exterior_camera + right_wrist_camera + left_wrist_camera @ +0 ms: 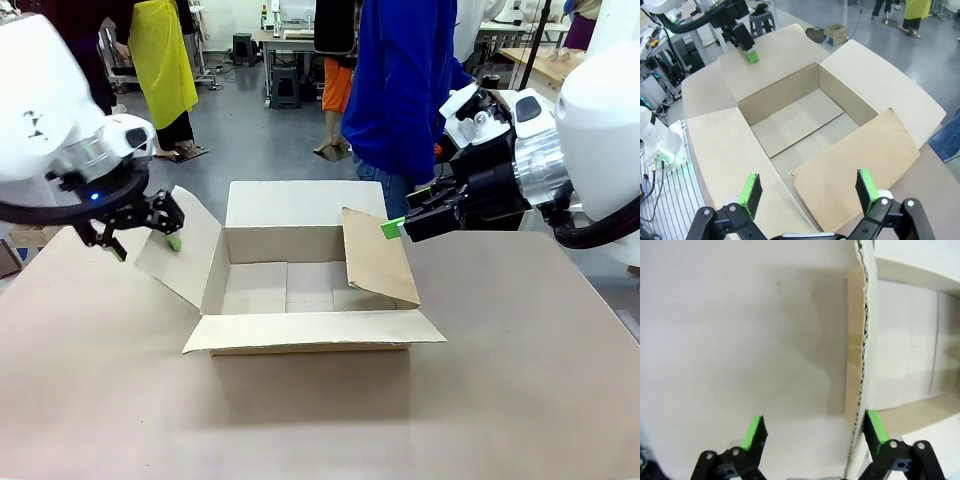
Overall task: Pack the gift set into the box.
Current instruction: Place both hands on the side flaps of the Package Box and spread them outward.
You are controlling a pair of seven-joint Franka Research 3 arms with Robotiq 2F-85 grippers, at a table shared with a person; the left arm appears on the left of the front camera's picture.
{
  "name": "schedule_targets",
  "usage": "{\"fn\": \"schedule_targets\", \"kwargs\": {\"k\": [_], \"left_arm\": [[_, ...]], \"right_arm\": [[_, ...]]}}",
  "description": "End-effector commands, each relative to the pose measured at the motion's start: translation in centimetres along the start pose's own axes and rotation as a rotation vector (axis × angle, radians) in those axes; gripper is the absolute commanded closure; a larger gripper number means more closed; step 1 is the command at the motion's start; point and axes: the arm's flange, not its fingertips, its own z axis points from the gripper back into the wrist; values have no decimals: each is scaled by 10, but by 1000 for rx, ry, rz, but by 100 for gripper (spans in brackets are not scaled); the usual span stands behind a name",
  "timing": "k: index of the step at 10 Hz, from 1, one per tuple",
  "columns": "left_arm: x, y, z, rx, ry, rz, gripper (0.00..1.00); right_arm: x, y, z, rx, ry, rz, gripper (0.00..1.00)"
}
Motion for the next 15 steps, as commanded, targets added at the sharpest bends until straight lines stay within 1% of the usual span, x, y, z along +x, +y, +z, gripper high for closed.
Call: {"fn": "schedule_targets", "kwargs": {"k": [1,3,4,5,7,8,9,10,11,12,13,14,15], "left_arm": [[-8,37,-16,-229,43,-60,0],[-2,58,-56,-428,111,-145,0],[1,58,-74,-545,125,-227,0],[-8,50,-34,-316,36,-85,0],[-8,50,-34,-316,36,-85,0],[-8,50,-34,-316,36,-85,0],[-8,50,-34,-316,36,-85,0],[-8,50,-34,-316,36,-85,0],[-8,50,-34,-316,36,-85,0],[-8,50,-34,-316,36,-85,0],[-8,50,-34,-316,36,-85,0],[-8,50,-34,-316,36,-85,0],[-8,50,-34,-316,36,-85,0]], "right_arm": [[6,2,5,-3,11,-17,0],[6,2,5,-3,11,-17,0],[6,2,5,-3,11,-17,0],[6,2,5,-3,11,-17,0],[0,0,0,0,1,0,0],[41,9,-24,-3,151,-46,0],[78,21,-47,-11,298,-132,0],[108,34,-71,-63,454,-227,0],[123,43,-90,-175,577,-295,0],[130,51,-107,-273,670,-341,0],[131,54,-118,-370,704,-364,0],[130,53,-111,-464,599,-303,0],[123,44,-85,-499,442,-237,0]]}}
